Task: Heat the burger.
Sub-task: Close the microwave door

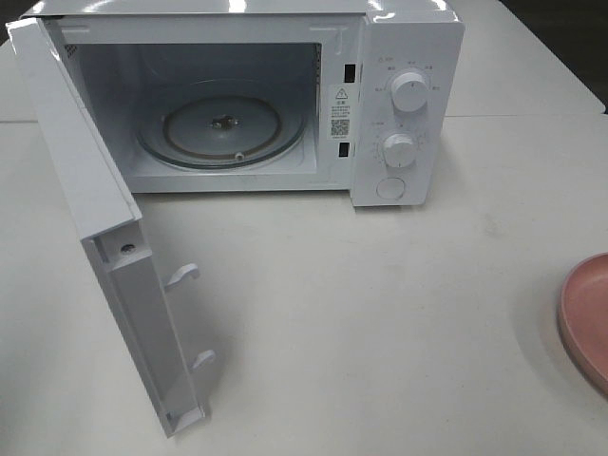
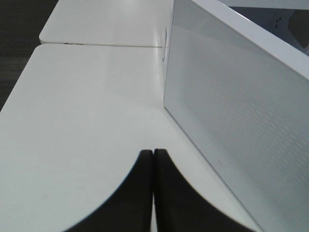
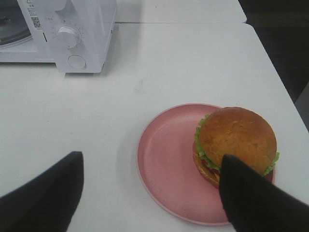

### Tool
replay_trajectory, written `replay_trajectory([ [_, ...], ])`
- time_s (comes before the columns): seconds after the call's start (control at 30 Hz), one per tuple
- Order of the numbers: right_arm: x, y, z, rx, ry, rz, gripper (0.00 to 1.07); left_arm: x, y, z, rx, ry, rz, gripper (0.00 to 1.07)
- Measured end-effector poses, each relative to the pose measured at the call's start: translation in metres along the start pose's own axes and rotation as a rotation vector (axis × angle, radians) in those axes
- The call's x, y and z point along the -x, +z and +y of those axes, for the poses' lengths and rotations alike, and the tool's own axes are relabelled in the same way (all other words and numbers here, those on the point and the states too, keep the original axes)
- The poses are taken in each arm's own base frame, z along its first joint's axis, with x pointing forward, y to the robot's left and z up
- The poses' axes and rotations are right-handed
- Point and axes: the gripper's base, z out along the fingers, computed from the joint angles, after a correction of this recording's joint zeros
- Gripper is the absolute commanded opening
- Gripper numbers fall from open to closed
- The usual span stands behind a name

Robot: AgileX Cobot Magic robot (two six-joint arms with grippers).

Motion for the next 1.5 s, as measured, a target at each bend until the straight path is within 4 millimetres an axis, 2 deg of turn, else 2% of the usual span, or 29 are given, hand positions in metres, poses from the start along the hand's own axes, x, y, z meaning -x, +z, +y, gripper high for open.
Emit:
replay_trajectory([
  [0.13, 0.000, 0.000, 0.000, 0.000, 0.000, 0.000, 0.75, 0.004, 0.015, 0.002, 0.011, 0.005, -0.022, 0.00],
  [0.17, 0.000, 0.000, 0.000, 0.000, 0.000, 0.000, 0.75, 0.005, 0.026, 0.004, 0.020, 0.008, -0.035, 0.00],
  [0.23, 0.000, 0.000, 0.000, 0.000, 0.000, 0.000, 0.75, 0.004, 0.031, 0.005, 0.025, 0.008, -0.048, 0.00],
  [0.27, 0.000, 0.000, 0.000, 0.000, 0.000, 0.000, 0.75, 0.004, 0.041, 0.007, 0.035, 0.006, -0.068, 0.00],
  [0.33, 0.000, 0.000, 0.000, 0.000, 0.000, 0.000, 0.75, 0.003, 0.047, 0.008, 0.041, 0.004, -0.083, 0.00],
  [0.37, 0.000, 0.000, 0.000, 0.000, 0.000, 0.000, 0.75, 0.002, 0.056, 0.010, 0.054, 0.005, -0.120, 0.00],
  [0.4, 0.000, 0.000, 0.000, 0.000, 0.000, 0.000, 0.75, 0.002, 0.056, 0.010, 0.054, 0.005, -0.120, 0.00],
  [0.47, 0.000, 0.000, 0.000, 0.000, 0.000, 0.000, 0.75, -0.001, 0.070, 0.013, 0.074, 0.002, -0.169, 0.00],
  [0.5, 0.000, 0.000, 0.000, 0.000, 0.000, 0.000, 0.75, -0.001, 0.070, 0.013, 0.074, 0.002, -0.169, 0.00],
  [0.67, 0.000, 0.000, 0.000, 0.000, 0.000, 0.000, 0.75, -0.012, 0.095, 0.019, 0.116, 0.013, -0.261, 0.00],
  [0.87, 0.000, 0.000, 0.000, 0.000, 0.000, 0.000, 0.75, -0.022, 0.113, 0.021, 0.124, 0.037, -0.264, 0.00],
  [0.9, 0.000, 0.000, 0.000, 0.000, 0.000, 0.000, 0.75, -0.025, 0.122, 0.020, 0.109, 0.050, -0.242, 0.00],
  [0.97, 0.000, 0.000, 0.000, 0.000, 0.000, 0.000, 0.75, -0.026, 0.126, 0.019, 0.098, 0.057, -0.239, 0.00],
  [1.03, 0.000, 0.000, 0.000, 0.000, 0.000, 0.000, 0.75, -0.031, 0.143, 0.010, 0.009, 0.119, -0.217, 0.00],
  [1.13, 0.000, 0.000, 0.000, 0.000, 0.000, 0.000, 0.75, -0.037, 0.155, 0.001, -0.069, 0.184, -0.196, 0.00],
  [1.23, 0.000, 0.000, 0.000, 0.000, 0.000, 0.000, 0.75, -0.038, 0.158, -0.002, -0.087, 0.196, -0.195, 0.00],
  [1.5, 0.000, 0.000, 0.000, 0.000, 0.000, 0.000, 0.75, -0.053, 0.182, -0.018, -0.203, 0.216, -0.169, 0.00],
])
